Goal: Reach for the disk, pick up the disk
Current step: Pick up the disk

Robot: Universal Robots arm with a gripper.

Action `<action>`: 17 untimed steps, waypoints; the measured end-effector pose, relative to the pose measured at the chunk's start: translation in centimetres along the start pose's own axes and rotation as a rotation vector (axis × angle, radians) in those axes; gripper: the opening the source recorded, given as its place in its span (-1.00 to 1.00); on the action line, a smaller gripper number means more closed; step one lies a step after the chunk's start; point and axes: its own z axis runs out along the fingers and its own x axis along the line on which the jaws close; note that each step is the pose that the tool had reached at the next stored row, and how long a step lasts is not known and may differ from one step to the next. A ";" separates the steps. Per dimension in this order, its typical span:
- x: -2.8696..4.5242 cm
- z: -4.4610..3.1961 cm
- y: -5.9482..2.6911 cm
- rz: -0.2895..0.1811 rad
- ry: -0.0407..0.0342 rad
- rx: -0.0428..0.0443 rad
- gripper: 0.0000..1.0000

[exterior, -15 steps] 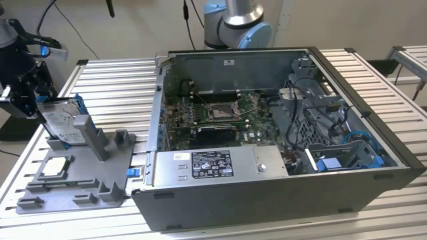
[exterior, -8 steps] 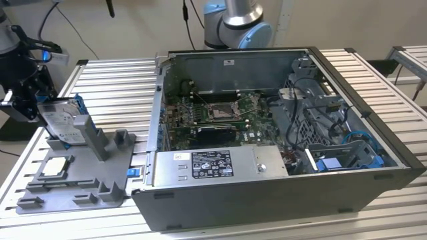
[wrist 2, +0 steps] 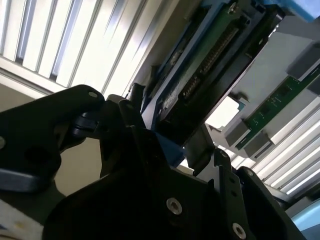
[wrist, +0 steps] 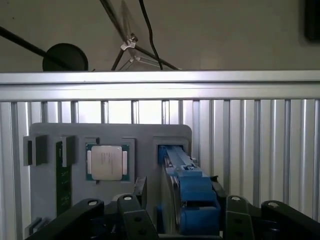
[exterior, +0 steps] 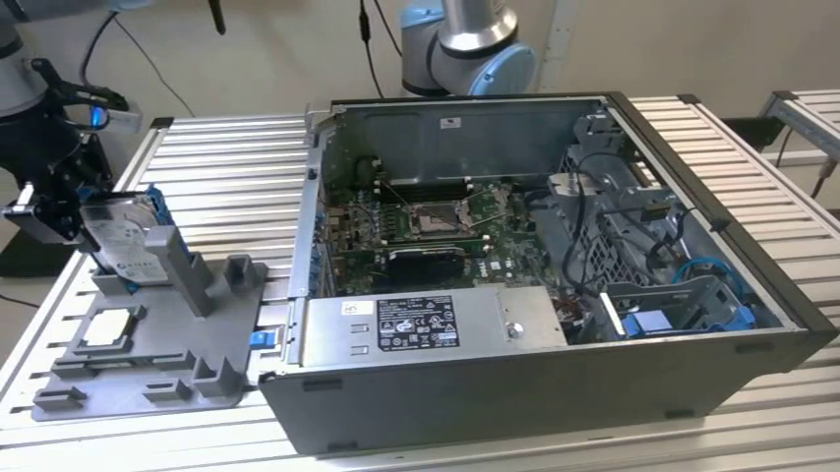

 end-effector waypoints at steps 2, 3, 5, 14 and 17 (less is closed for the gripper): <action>0.00 0.14 -0.19 -0.001 -0.0006 0.0002 1.00; 0.00 0.26 -0.20 -0.001 -0.0006 0.0002 1.00; 0.00 0.46 -0.20 -0.001 -0.0007 0.0000 1.00; 0.02 0.91 0.04 -0.004 -0.0099 -0.0003 1.00; 0.02 1.04 0.04 -0.006 -0.0182 -0.0008 1.00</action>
